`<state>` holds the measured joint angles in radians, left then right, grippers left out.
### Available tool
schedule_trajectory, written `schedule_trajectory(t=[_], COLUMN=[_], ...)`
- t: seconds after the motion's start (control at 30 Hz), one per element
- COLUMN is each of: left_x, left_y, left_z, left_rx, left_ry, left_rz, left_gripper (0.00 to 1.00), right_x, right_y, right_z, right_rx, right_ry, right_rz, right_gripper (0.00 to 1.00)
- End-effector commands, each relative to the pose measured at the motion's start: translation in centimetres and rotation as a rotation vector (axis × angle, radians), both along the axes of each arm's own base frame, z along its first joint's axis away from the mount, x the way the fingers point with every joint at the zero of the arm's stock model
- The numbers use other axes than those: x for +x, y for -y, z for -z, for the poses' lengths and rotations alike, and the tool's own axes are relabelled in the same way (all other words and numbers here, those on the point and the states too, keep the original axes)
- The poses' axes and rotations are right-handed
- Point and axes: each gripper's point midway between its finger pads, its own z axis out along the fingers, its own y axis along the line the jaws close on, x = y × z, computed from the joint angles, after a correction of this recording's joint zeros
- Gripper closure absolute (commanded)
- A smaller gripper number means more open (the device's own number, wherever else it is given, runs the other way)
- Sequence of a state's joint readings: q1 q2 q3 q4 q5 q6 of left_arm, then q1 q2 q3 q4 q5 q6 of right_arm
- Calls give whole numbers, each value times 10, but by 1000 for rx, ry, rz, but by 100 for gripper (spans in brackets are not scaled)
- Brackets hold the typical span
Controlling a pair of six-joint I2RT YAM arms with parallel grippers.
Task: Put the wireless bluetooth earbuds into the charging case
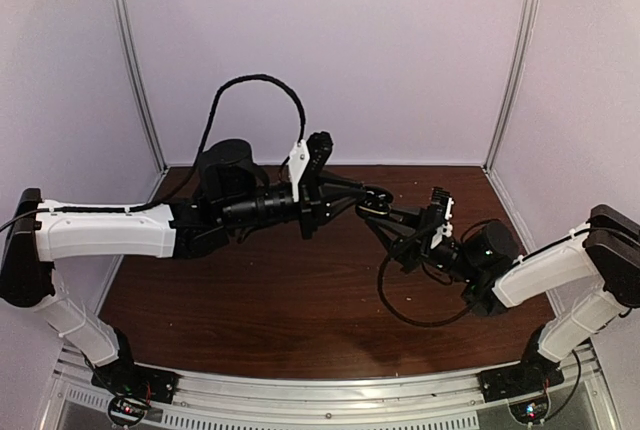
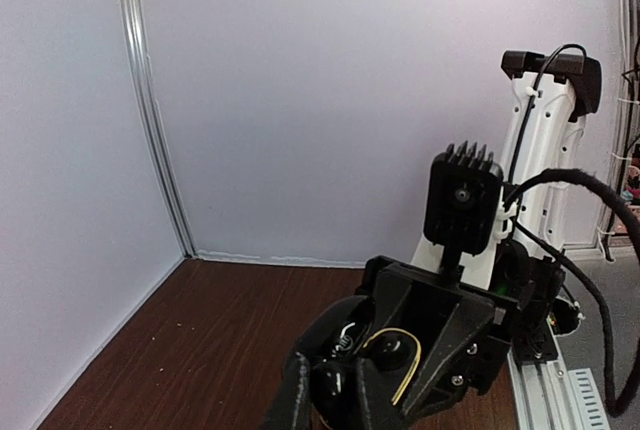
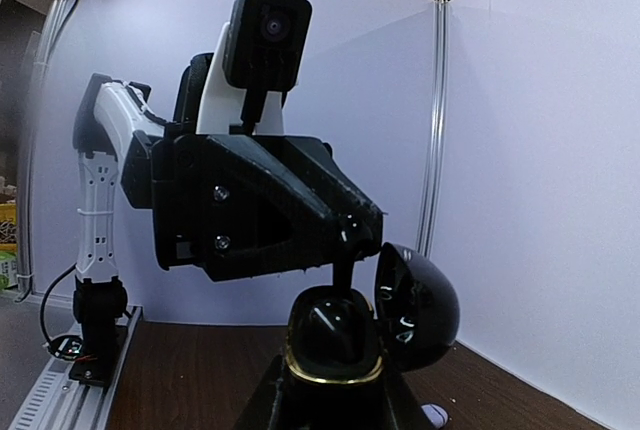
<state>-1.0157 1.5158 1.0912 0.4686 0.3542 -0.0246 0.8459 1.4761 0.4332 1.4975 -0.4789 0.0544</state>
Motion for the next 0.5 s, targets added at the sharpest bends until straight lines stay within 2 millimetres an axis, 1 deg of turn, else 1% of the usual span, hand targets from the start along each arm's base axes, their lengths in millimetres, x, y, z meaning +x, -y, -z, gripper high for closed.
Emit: schedule_trajectory(t=[0.0, 0.17, 0.37, 0.47], left_x=[5, 7, 2, 0], left_y=[3, 6, 11, 10], left_z=[-7, 0, 5, 3], left_rx=[-15, 3, 31, 35], left_ry=[8, -4, -13, -8], left_rz=[-22, -25, 15, 23], left_gripper=[93, 92, 81, 75], right_x=[-11, -13, -12, -11], right_y=[8, 10, 9, 9], right_z=[-26, -29, -29, -28], right_rx=[73, 85, 79, 77], right_ry=[69, 79, 78, 76], right_rz=[-5, -7, -3, 0], right_gripper=[100, 100, 100, 100])
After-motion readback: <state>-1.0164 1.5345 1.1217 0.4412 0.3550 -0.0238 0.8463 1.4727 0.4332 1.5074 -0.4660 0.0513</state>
